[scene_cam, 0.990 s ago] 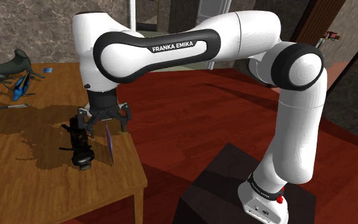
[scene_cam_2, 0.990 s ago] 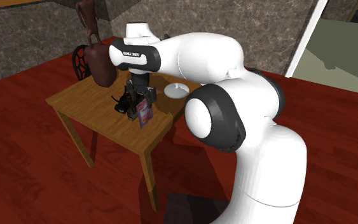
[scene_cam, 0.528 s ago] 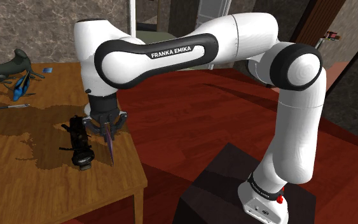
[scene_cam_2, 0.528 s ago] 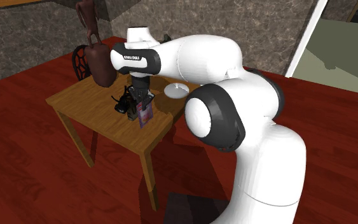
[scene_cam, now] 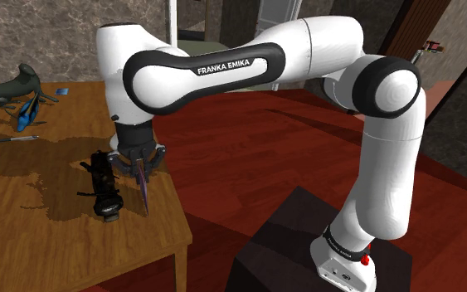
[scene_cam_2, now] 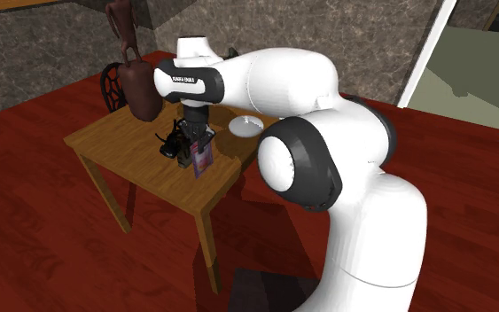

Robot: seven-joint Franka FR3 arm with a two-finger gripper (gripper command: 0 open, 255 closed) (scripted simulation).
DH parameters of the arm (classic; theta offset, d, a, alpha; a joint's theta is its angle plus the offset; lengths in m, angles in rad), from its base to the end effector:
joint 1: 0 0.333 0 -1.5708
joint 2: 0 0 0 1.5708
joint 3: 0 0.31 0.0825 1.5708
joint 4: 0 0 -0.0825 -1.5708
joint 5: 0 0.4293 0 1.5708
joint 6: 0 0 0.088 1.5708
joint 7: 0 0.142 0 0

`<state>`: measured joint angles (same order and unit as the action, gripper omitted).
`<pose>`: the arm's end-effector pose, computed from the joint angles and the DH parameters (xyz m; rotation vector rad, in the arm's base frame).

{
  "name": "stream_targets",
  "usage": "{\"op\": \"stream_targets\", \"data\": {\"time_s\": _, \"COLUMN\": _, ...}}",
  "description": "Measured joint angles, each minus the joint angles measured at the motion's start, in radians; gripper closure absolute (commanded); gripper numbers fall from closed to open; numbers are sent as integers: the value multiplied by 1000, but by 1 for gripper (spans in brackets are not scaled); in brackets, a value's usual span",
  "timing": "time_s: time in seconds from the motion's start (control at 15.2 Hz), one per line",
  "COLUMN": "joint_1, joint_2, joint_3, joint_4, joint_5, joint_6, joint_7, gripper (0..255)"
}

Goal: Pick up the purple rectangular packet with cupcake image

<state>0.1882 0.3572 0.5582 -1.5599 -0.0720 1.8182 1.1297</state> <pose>0.5334 0.4353 0.4088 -3.0440 0.5987 0.1881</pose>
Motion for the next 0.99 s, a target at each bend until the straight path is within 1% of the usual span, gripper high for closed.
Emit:
{"op": "stream_targets", "data": {"time_s": 0.4, "joint_1": 2, "joint_2": -9, "joint_3": 3, "joint_4": 64, "joint_5": 5, "joint_6": -71, "joint_7": 0, "gripper": 255}}
{"op": "stream_targets", "data": {"time_s": 0.99, "joint_1": 19, "joint_2": 2, "joint_3": 7, "joint_4": 194, "joint_5": 0, "joint_6": -189, "joint_7": 11, "gripper": 255}}
